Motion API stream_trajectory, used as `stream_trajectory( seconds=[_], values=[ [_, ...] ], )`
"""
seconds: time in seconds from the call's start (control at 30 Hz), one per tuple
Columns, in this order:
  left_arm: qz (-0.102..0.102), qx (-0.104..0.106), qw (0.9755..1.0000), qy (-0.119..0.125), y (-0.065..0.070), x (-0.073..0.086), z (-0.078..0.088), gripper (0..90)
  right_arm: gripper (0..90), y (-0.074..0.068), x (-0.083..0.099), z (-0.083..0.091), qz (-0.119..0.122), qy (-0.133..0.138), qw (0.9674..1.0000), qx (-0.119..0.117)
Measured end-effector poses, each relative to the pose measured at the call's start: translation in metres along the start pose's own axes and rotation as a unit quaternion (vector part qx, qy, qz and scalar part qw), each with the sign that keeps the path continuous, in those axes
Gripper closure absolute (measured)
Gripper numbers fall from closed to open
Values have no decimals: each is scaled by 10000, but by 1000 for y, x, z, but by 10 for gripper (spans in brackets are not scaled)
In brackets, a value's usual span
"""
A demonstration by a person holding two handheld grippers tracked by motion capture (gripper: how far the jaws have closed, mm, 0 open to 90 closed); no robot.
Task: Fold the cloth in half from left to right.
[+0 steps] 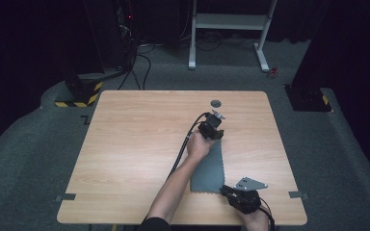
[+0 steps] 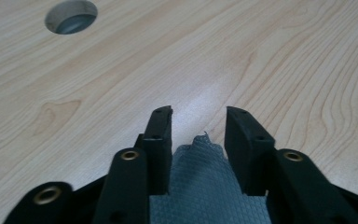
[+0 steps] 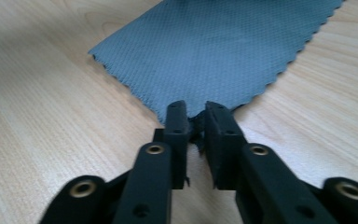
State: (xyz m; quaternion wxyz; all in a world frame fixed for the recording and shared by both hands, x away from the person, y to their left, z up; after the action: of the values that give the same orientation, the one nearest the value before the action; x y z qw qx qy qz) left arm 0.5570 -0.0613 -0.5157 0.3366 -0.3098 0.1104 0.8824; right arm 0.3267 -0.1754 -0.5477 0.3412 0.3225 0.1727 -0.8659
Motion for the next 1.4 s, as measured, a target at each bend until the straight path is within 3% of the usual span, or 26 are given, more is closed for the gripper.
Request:
stream_trajectory(
  seconds=[0.17,0.37,0.43,0.57,0.67,0.9,1.13,1.23,1.4],
  values=[
    [99,-125,9998,72,-9,12,22,533,723,10,-2,5,-161,158,9997,54],
    [-123,-224,9997,56,-11,53,57,482,691,26,-15,5,-192,245,9995,108],
    [-179,-236,9995,55,-11,74,67,474,673,30,-21,1,-163,259,9994,138],
    [-134,-159,9998,77,-12,103,75,464,651,35,-34,-13,-44,106,9997,234],
    [-129,-129,9998,68,-11,115,76,457,638,37,-44,-23,97,10,9997,238],
    [-84,-248,9995,-161,-15,126,66,450,617,38,-50,-43,270,-156,9992,232],
    [-217,-409,9988,-159,-16,132,74,433,598,40,-47,-41,329,-185,9989,282],
    [-195,-275,9994,-40,-10,136,81,428,595,41,-47,-42,343,-181,9988,297],
    [-218,152,9996,127,8,142,94,407,592,40,-47,-42,337,-172,9988,308]
  ],
)
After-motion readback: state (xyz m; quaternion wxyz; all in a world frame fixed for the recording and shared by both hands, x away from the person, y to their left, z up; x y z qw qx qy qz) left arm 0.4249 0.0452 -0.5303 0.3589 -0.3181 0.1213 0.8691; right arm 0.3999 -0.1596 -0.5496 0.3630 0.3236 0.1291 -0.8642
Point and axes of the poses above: each handheld gripper's, and its own axes: z roughly backward along the jaws, x roughly out of its underside, y roughly to its right, the point moved 4 cm from there along -z, roughly forward along the jaws, and after that the axes turned 7 degrees about -y, right-handed, at the moved point
